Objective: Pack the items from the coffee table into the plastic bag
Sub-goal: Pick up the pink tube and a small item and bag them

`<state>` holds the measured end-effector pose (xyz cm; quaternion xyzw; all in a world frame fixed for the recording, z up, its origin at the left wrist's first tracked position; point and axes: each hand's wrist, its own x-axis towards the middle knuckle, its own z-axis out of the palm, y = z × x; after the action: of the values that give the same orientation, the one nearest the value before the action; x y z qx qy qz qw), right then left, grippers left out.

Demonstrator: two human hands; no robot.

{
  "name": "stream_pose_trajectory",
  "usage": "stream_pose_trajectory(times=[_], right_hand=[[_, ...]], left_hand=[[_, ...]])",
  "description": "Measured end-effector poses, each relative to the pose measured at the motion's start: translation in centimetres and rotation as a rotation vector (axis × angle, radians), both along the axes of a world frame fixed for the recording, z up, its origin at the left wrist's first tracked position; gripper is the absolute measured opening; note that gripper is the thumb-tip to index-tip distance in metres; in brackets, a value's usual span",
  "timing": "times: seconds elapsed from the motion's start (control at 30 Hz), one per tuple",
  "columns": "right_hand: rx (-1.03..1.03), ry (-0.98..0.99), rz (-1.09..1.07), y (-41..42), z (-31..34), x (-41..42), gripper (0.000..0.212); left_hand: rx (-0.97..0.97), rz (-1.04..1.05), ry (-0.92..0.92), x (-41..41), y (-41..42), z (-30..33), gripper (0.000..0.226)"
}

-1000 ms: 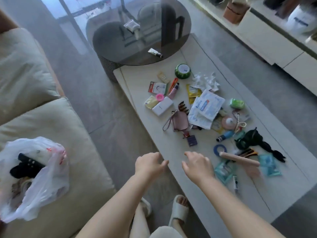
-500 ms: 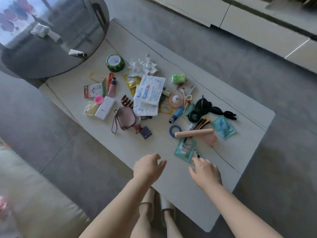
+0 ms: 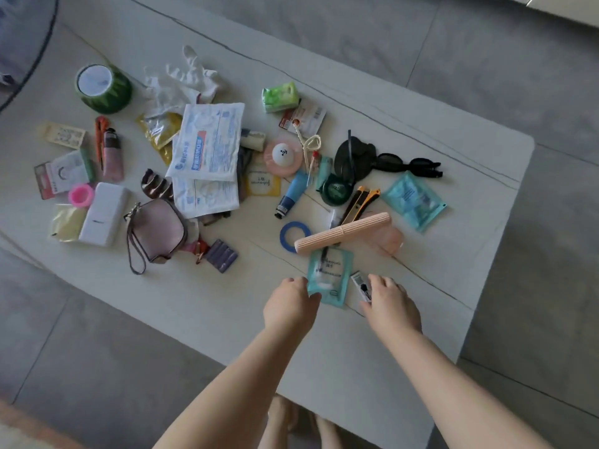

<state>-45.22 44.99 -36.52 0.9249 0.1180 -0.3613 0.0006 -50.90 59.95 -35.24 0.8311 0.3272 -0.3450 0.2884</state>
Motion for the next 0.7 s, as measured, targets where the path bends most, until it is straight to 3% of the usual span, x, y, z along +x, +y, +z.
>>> stream_pose_trajectory(times=[0.3,0.37,0.47,0.57,0.7], right_hand=[[-0.027,-0.141,0.088,0.2,-3.9,-0.2,0.039],[0.004,-0.095,0.034,0.4,-3.3,0.0,0.026],[0.067,-0.091,-0.024,0.0,-3.2,0.3,0.023],[0.073,-0.092,-0.119,-0.3,-2.7,1.0,0.019],[0.087,-0.058,-0.149,-0.5,-2.8,1.2,0.021]], left_hand=[[0.028,0.135,0.007,0.8,-1.1,-4.1,0.038],[0.031,0.196,-0.008,1.0,-1.3,-4.3,0.039],[0.133,0.267,-0.056,1.4,-1.4,-3.8,0.039],[0.34,0.204,-0.193,2.5,-1.1,-2.8,0.042],[0.339,-0.1,-0.358,4.9,-0.2,-3.0,0.051]])
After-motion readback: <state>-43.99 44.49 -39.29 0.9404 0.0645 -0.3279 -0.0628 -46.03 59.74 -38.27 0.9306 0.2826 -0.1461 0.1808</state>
